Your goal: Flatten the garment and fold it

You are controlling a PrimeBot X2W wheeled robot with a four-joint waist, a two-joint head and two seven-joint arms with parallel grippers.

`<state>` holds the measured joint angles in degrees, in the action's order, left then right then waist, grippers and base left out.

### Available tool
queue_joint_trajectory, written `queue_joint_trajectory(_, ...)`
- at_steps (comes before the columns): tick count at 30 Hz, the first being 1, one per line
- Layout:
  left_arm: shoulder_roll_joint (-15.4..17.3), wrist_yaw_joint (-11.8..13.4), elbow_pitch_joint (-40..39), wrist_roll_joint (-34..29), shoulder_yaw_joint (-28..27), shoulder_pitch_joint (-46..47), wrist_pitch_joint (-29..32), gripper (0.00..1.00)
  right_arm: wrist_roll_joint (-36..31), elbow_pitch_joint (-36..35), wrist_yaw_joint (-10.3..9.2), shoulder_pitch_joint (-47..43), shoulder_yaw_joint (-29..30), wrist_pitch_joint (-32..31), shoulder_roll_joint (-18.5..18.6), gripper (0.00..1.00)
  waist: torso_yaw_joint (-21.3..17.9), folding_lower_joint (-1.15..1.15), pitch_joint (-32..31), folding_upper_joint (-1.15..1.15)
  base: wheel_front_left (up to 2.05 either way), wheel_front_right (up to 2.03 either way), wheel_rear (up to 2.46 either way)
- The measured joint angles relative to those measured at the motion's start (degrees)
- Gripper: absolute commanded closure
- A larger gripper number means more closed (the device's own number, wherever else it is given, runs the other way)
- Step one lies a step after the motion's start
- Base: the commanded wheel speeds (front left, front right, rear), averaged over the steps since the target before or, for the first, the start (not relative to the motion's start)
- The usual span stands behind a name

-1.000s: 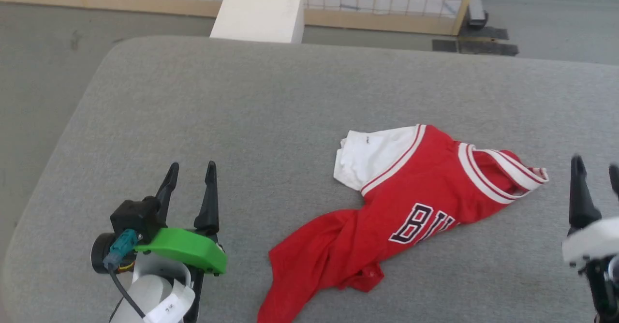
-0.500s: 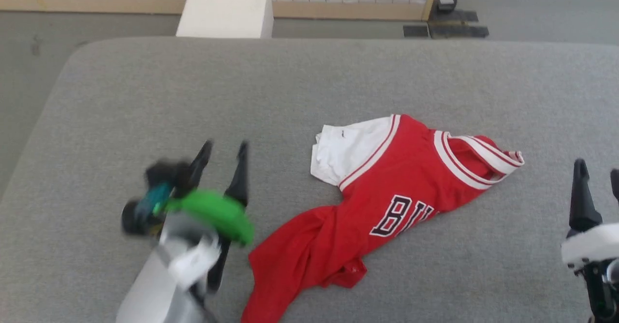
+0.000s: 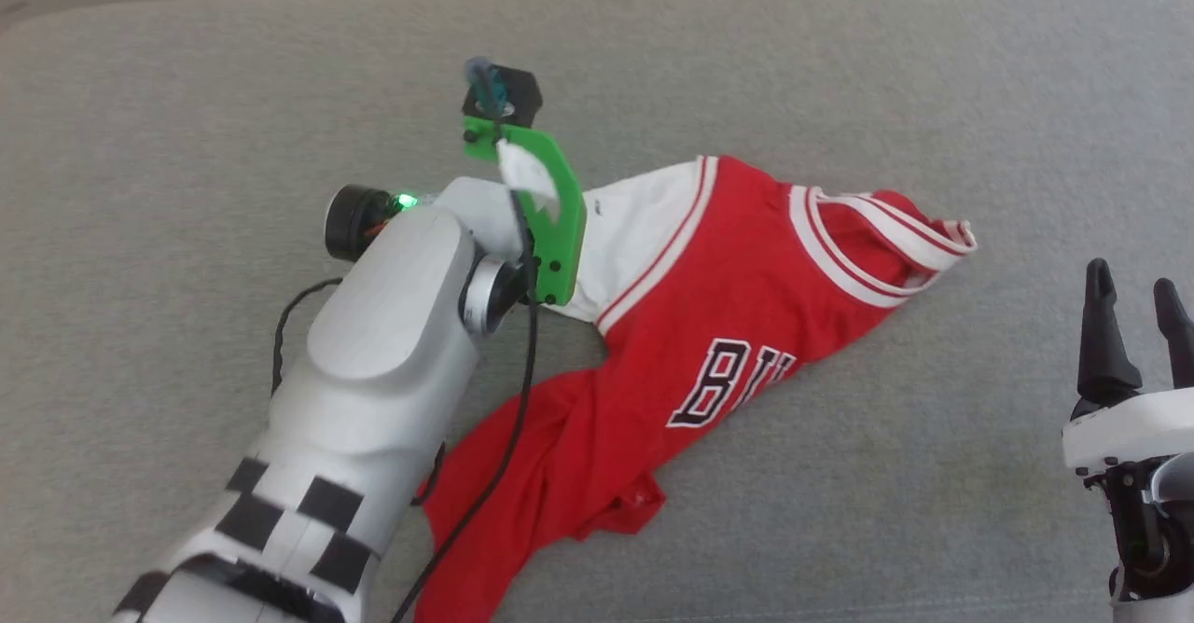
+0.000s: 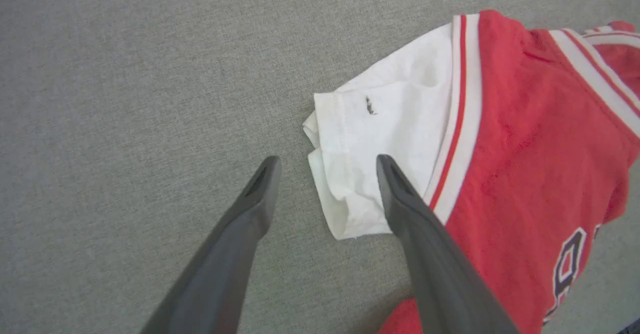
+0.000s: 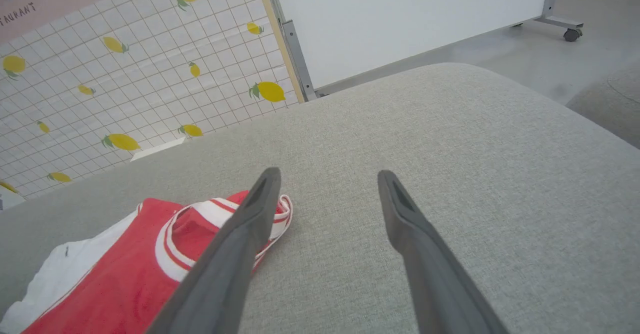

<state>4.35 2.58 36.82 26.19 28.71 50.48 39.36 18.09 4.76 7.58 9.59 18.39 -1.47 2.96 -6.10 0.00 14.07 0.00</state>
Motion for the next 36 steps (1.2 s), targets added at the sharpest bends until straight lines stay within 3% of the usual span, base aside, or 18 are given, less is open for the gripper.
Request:
queue_joint_trajectory(7,-0.4,-0.5,6.2,-1.8,4.3,3.2,9.0,0.00,0.6,1.3,0.00,0.4,-0.3,1.3,0.0,0.00,-3.1,0.00,3.6,0.00,0.00,0.00,0.00)
queue_joint_trajectory(14,0.0,-0.7,7.4,-2.8,5.9,4.0,12.0,0.00,0.6,1.9,0.00,1.1,-0.2,2.0,0.0,0.00,-4.6,0.00,6.0,0.00,0.00,0.00,0.00)
queue_joint_trajectory(15,0.0,-0.7,7.4,-2.4,5.6,4.0,12.1,0.15,0.6,2.0,0.00,1.1,-0.2,2.0,0.0,0.00,-4.4,0.00,6.1,0.00,0.00,0.00,0.00)
queue_joint_trajectory(16,0.0,-0.7,7.3,-2.0,5.4,4.0,12.0,1.00,0.6,2.1,0.00,1.2,-0.3,2.1,0.0,0.00,-4.3,0.00,6.1,0.00,0.00,0.00,0.00)
queue_joint_trajectory(23,-0.8,-0.4,6.0,2.3,2.1,2.3,7.0,1.00,0.5,2.4,0.00,1.5,-0.6,2.1,0.0,0.00,-2.3,0.00,5.1,0.00,0.00,0.00,0.00)
queue_joint_trajectory(28,-0.5,1.0,3.4,6.0,-3.3,1.7,1.0,1.00,-0.4,2.3,0.00,1.3,-0.1,2.0,0.0,0.00,-0.3,0.00,3.5,0.00,0.00,0.00,0.00)
queue_joint_trajectory(36,3.9,4.1,-4.4,10.1,-11.7,-0.5,-5.7,1.00,-1.1,1.4,0.00,0.0,0.4,0.9,0.0,0.00,4.0,0.00,0.8,0.00,0.00,0.00,0.00)
